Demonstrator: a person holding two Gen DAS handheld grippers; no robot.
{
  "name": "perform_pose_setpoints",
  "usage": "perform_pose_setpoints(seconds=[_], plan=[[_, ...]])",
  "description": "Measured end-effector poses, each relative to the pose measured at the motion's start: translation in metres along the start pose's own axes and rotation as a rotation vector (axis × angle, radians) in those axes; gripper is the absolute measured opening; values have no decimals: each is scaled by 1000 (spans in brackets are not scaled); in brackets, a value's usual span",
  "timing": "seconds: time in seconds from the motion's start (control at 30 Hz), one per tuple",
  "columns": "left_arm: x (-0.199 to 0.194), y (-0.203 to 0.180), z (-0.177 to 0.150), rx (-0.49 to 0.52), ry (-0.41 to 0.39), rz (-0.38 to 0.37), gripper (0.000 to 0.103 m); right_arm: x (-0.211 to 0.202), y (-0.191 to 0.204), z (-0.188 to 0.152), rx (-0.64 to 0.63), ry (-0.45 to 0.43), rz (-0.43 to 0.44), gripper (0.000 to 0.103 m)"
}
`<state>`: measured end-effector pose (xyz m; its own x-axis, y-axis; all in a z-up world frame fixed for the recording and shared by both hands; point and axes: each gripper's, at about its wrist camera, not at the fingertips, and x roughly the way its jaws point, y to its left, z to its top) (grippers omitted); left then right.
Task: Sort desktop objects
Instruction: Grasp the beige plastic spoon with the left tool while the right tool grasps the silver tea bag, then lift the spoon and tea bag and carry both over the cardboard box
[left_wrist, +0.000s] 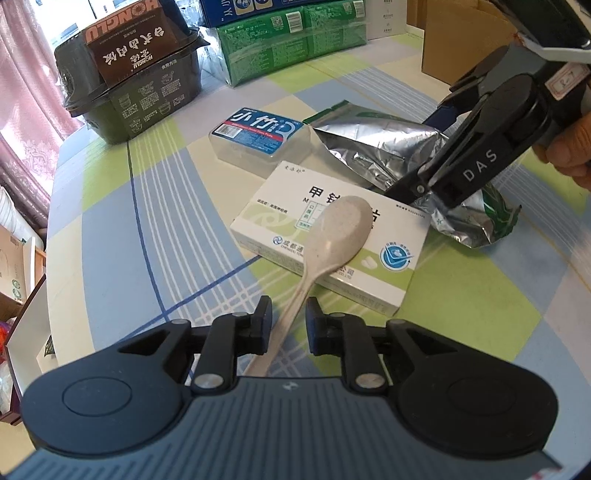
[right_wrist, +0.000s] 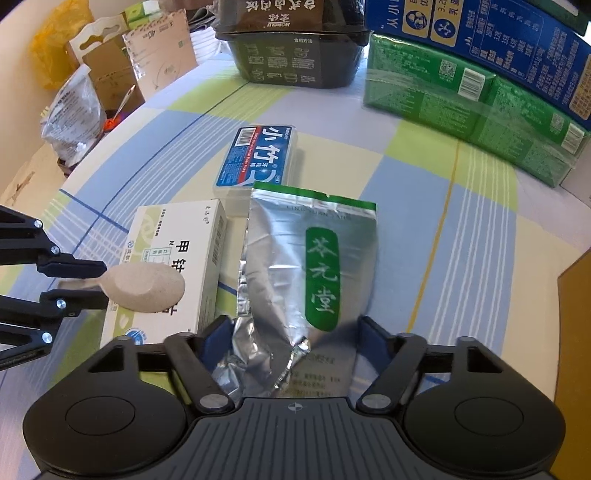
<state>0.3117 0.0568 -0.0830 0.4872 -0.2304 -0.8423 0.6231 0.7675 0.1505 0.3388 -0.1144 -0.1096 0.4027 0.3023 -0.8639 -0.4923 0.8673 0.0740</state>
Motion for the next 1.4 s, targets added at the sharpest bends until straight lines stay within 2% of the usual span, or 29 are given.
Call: perform_pose_setpoints(seconds=[0.17,0.37,0.5,0.53,0.67,0.8,0.9,1.07,1.23,1.33,1.4], plan=[[-9,-10,-3,-42,29,28,5,-17,-4,-8,19,8,-2,51],[-33,-40,-15,-100,54,26,5,-46,-12,-43,20,71,12,49],[-54,-72,-30,-94,58,14,5,-72,-20,-74,20,121,18,49],[-60,-80,-34,-92,58,9,5,-79,-21,-83,23,130,16,46],[-76,-111,-54,-102,55,-12,5,-102,-28,-117,40,151,16,45],[-79,-138,-70,-83,58,-11,5,-112,-31,-136,67,156,31,45],[-80,-143,-75,-112,37,-20,7,-116,-31,-140,66,140,33,49],[-79,-139,-74,-170,12,-24,14,-121,-34,-143,95,92,31,69],[-74,-139,-70,-171,8,-32,14,-120,-35,-143,101,79,34,77],[-71,-143,-68,-157,11,-31,14,-117,-34,-142,117,78,39,87],[-70,-144,-67,-157,15,-33,7,-114,-33,-142,124,76,46,90]])
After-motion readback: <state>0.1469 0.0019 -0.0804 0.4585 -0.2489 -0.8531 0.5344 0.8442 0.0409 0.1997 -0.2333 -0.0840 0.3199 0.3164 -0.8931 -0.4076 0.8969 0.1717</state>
